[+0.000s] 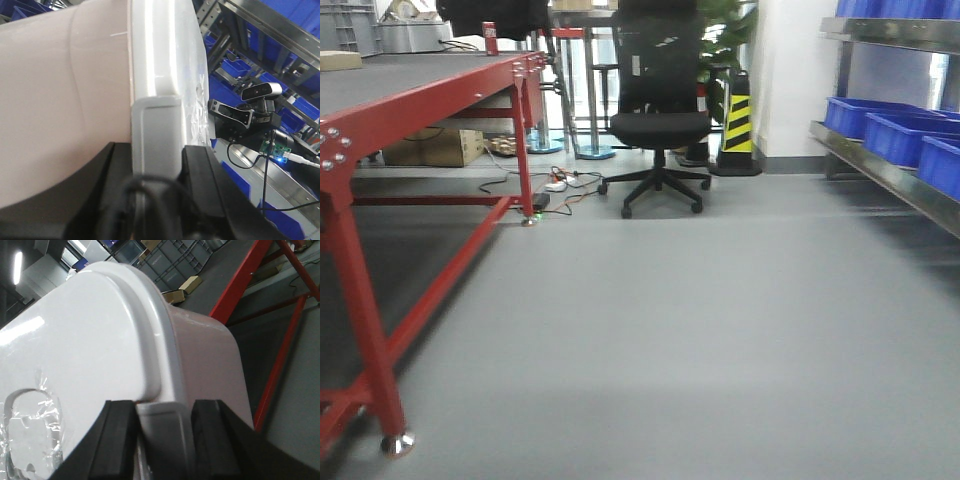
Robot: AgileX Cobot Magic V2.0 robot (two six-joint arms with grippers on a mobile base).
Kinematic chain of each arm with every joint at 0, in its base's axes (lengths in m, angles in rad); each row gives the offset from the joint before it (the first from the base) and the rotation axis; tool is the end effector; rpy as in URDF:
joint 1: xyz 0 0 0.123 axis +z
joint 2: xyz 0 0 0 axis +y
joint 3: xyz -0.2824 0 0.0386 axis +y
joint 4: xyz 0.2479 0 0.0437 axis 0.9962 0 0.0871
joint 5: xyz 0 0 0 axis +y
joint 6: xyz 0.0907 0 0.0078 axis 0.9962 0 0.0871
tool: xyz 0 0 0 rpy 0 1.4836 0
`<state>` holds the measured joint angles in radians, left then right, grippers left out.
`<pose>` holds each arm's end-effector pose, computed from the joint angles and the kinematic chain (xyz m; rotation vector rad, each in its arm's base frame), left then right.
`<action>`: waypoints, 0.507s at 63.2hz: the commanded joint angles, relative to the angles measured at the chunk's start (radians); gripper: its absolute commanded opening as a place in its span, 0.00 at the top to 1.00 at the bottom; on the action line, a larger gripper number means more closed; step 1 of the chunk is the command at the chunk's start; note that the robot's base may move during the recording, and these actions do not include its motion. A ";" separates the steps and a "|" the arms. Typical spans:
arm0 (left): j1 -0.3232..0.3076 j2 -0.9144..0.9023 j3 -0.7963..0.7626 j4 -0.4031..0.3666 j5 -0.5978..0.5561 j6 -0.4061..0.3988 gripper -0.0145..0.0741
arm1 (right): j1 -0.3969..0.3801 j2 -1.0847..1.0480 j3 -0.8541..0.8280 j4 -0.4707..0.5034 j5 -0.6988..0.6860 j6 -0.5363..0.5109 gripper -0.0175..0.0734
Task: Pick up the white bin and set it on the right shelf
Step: 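Carry the bin in both grippers while driving toward the shelving rack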
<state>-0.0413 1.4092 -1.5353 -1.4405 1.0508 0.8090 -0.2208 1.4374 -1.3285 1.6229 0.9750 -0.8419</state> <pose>0.2759 -0.0899 0.4820 0.4792 1.6507 -1.2209 0.3121 0.0071 0.4273 0.0194 1.6701 1.1924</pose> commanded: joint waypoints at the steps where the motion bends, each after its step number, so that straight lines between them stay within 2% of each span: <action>1: -0.053 -0.038 -0.035 -0.148 0.254 0.011 0.98 | 0.044 -0.051 -0.031 0.100 0.205 -0.008 0.74; 32: -0.053 -0.038 -0.035 -0.148 0.252 0.011 0.98 | 0.044 -0.051 -0.031 0.100 0.201 -0.008 0.74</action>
<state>-0.0413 1.4092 -1.5369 -1.4405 1.0513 0.8090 -0.2208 1.4374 -1.3285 1.6229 0.9733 -0.8419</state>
